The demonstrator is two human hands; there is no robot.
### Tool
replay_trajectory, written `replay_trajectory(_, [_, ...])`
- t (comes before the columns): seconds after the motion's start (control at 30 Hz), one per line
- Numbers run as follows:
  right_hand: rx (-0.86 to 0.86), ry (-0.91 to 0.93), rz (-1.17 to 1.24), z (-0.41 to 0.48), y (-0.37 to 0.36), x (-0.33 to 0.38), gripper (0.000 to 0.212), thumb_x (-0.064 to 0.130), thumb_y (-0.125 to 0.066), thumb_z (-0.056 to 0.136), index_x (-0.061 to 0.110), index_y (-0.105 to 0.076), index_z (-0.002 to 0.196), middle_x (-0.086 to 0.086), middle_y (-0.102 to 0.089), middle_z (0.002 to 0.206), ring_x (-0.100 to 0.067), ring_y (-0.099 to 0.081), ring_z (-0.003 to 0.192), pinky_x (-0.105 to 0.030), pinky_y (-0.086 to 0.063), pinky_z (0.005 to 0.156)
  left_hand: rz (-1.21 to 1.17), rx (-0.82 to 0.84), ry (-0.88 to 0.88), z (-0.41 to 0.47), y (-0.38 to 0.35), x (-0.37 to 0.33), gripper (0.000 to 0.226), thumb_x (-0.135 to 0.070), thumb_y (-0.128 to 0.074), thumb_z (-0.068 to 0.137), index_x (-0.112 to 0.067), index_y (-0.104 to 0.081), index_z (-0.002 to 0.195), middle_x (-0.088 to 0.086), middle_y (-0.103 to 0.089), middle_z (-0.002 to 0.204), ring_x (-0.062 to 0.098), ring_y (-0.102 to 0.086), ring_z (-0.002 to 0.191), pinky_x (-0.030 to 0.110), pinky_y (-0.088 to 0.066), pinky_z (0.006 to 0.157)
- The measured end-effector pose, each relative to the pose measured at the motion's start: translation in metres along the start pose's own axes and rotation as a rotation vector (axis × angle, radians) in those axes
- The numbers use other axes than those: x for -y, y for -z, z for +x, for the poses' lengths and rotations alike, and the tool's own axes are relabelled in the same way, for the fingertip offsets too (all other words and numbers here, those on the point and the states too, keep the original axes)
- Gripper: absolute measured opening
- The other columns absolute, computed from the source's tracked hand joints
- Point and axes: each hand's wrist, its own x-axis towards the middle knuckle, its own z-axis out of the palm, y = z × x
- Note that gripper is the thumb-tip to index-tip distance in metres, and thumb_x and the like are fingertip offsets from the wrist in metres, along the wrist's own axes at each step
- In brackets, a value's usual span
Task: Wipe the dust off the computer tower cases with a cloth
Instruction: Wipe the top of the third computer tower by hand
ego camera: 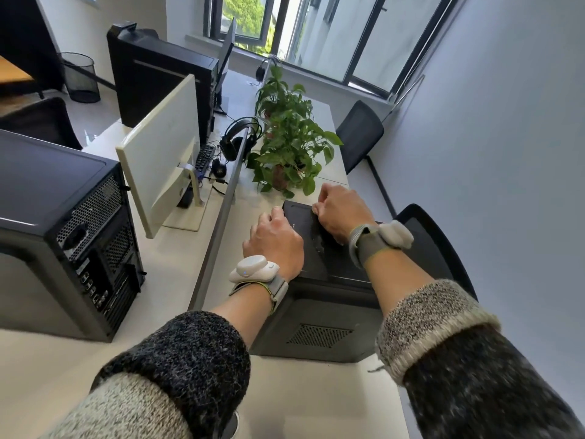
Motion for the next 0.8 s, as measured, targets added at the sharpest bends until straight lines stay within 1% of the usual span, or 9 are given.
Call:
replay_trajectory(0.13, [-0.029,-0.040,-0.004,0.013,-0.004,0.005,0.009,0.033,-0.061,0.099,0.026,-0.062,0.104,-0.008,-0.068,0.115,-0.032,-0.065,0.105,-0.045,-0.056,0.093,0.016,0.002,0.000,0.000,0.000,-0.002,0.028,-0.020,-0.039,0.107,-0.013,-0.054,0.129,0.012,-0.061,0.120,0.034,-0.058,0.111,0.047,-0.047,0.088])
replay_trajectory(0.27, [-0.041,0.001,0.090,-0.003,-0.002,-0.002,0.011,0.037,-0.064,0.101,0.026,-0.065,0.104,-0.004,-0.069,0.113,-0.027,-0.062,0.104,-0.043,-0.054,0.095,0.026,-0.008,0.002,0.001,0.000,-0.003,0.026,-0.018,-0.040,0.106,-0.013,-0.054,0.126,0.012,-0.061,0.119,0.034,-0.058,0.110,0.047,-0.048,0.088])
replay_trajectory(0.37, [0.009,0.030,0.116,-0.026,0.002,-0.008,0.012,0.039,-0.065,0.102,0.027,-0.065,0.102,-0.002,-0.069,0.110,-0.023,-0.061,0.099,-0.040,-0.053,0.094,0.016,0.000,0.004,0.002,-0.001,-0.003,0.026,-0.018,-0.040,0.105,-0.012,-0.054,0.126,0.013,-0.061,0.119,0.035,-0.058,0.111,0.048,-0.050,0.090])
replay_trajectory(0.47, [0.090,0.055,0.155,-0.056,0.008,-0.013,0.013,0.042,-0.067,0.100,0.029,-0.065,0.097,0.003,-0.071,0.101,-0.020,-0.067,0.095,-0.044,-0.058,0.091,0.004,-0.001,0.000,0.002,-0.001,-0.002,0.026,-0.018,-0.040,0.105,-0.012,-0.054,0.126,0.013,-0.061,0.119,0.035,-0.059,0.110,0.048,-0.050,0.089])
replay_trajectory(0.5, [0.115,0.068,0.166,-0.065,0.010,-0.015,0.014,0.042,-0.068,0.100,0.030,-0.065,0.095,0.005,-0.071,0.099,-0.018,-0.068,0.092,-0.043,-0.059,0.089,0.002,0.000,-0.004,0.002,-0.001,-0.001,0.026,-0.018,-0.040,0.105,-0.012,-0.054,0.126,0.013,-0.061,0.119,0.034,-0.059,0.110,0.048,-0.050,0.089])
replay_trajectory(0.6, [0.157,0.096,0.151,-0.081,0.012,-0.020,0.013,0.042,-0.069,0.100,0.031,-0.064,0.094,0.007,-0.070,0.099,-0.013,-0.067,0.090,-0.040,-0.060,0.087,-0.001,0.001,-0.006,0.003,-0.002,0.000,0.027,-0.019,-0.040,0.105,-0.012,-0.053,0.127,0.013,-0.060,0.120,0.034,-0.058,0.111,0.048,-0.050,0.089])
replay_trajectory(0.67, [0.153,0.092,0.124,-0.073,0.013,-0.018,0.012,0.040,-0.068,0.100,0.030,-0.063,0.095,0.004,-0.069,0.100,-0.017,-0.066,0.093,-0.042,-0.058,0.090,-0.003,0.013,-0.003,0.004,-0.002,-0.001,0.028,-0.019,-0.039,0.105,-0.012,-0.053,0.128,0.014,-0.060,0.121,0.035,-0.058,0.111,0.048,-0.050,0.090])
replay_trajectory(0.73, [0.115,0.073,0.087,-0.062,0.013,-0.009,0.013,0.042,-0.067,0.099,0.030,-0.062,0.097,0.000,-0.068,0.103,-0.023,-0.065,0.098,-0.047,-0.057,0.094,-0.011,0.021,0.001,0.006,-0.002,-0.002,0.028,-0.019,-0.039,0.105,-0.011,-0.054,0.128,0.015,-0.060,0.122,0.037,-0.058,0.112,0.049,-0.049,0.091])
replay_trajectory(0.8, [0.083,0.056,0.068,-0.057,0.011,-0.003,0.013,0.041,-0.066,0.099,0.029,-0.063,0.101,-0.003,-0.067,0.107,-0.027,-0.064,0.101,-0.049,-0.057,0.095,-0.013,0.025,0.011,0.006,-0.002,-0.002,0.029,-0.019,-0.039,0.105,-0.011,-0.054,0.129,0.016,-0.059,0.125,0.039,-0.058,0.115,0.051,-0.049,0.093])
